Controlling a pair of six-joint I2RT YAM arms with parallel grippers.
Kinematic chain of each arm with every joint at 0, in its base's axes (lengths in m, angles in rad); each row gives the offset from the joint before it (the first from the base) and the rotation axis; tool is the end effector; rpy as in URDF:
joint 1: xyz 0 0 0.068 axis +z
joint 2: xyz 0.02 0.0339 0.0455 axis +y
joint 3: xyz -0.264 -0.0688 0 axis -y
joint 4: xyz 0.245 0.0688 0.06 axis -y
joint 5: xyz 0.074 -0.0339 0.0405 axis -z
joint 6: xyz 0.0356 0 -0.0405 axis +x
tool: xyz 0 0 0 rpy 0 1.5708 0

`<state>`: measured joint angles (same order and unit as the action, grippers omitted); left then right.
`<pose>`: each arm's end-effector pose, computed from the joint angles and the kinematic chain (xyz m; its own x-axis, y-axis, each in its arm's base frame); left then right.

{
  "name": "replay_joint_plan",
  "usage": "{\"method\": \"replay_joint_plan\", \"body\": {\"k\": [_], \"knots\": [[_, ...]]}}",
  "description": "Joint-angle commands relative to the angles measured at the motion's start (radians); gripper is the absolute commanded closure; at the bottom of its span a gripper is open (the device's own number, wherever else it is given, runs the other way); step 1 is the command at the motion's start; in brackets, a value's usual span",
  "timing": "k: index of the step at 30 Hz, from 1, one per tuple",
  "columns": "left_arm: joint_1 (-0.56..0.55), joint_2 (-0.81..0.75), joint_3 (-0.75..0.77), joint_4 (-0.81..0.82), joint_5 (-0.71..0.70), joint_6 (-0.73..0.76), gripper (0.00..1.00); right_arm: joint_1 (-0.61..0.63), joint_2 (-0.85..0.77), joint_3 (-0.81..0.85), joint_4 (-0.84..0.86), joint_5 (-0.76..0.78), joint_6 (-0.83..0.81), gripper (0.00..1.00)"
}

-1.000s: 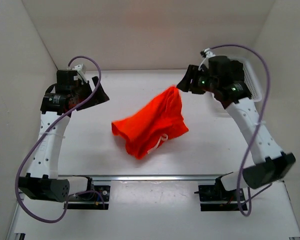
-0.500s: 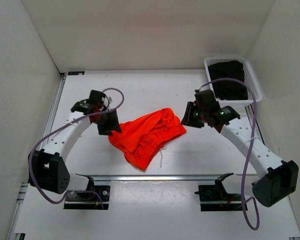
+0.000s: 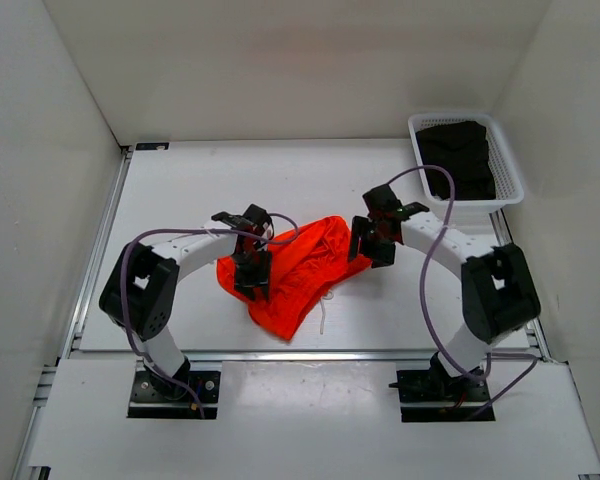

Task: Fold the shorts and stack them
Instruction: Flatten the shorts out

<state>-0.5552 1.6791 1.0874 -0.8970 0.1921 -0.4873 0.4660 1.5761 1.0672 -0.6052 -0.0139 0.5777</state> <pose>0.2465 -0.1609 0.1805 -0.9969 0.0775 0.0166 0.0724 0.9758 -0.2065 0.2793 0.1410 0.2122 -0.9200 0.1485 -0.3626 0.0569 0.9662 0.2513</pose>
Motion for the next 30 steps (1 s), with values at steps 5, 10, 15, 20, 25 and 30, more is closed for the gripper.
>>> {"method": "replay_joint_plan", "body": {"k": [5, 10, 15, 20, 25, 30], "knots": [[0.005, -0.001, 0.094, -0.008, -0.086, -0.016, 0.9, 0.002, 0.197, 0.16, 0.079, 0.019, -0.07, 0.36], [0.005, -0.01, 0.169, -0.068, -0.138, -0.016, 0.9, 0.011, 0.258, 0.195, 0.088, 0.009, -0.07, 0.6], [0.017, -0.01, 0.314, -0.152, -0.181, -0.001, 0.9, 0.011, 0.24, 0.241, 0.033, 0.066, -0.082, 1.0], [0.026, 0.013, 0.466, -0.232, -0.191, 0.035, 0.9, 0.011, 0.209, 0.376, -0.04, 0.167, -0.104, 1.0], [0.026, 0.042, 0.517, -0.255, -0.181, 0.046, 0.9, -0.023, 0.199, 0.582, -0.122, 0.178, -0.156, 1.0], [0.002, 0.002, 0.445, -0.231, -0.148, 0.046, 0.9, -0.023, 0.153, 0.602, -0.165, 0.187, -0.179, 1.0]]}}
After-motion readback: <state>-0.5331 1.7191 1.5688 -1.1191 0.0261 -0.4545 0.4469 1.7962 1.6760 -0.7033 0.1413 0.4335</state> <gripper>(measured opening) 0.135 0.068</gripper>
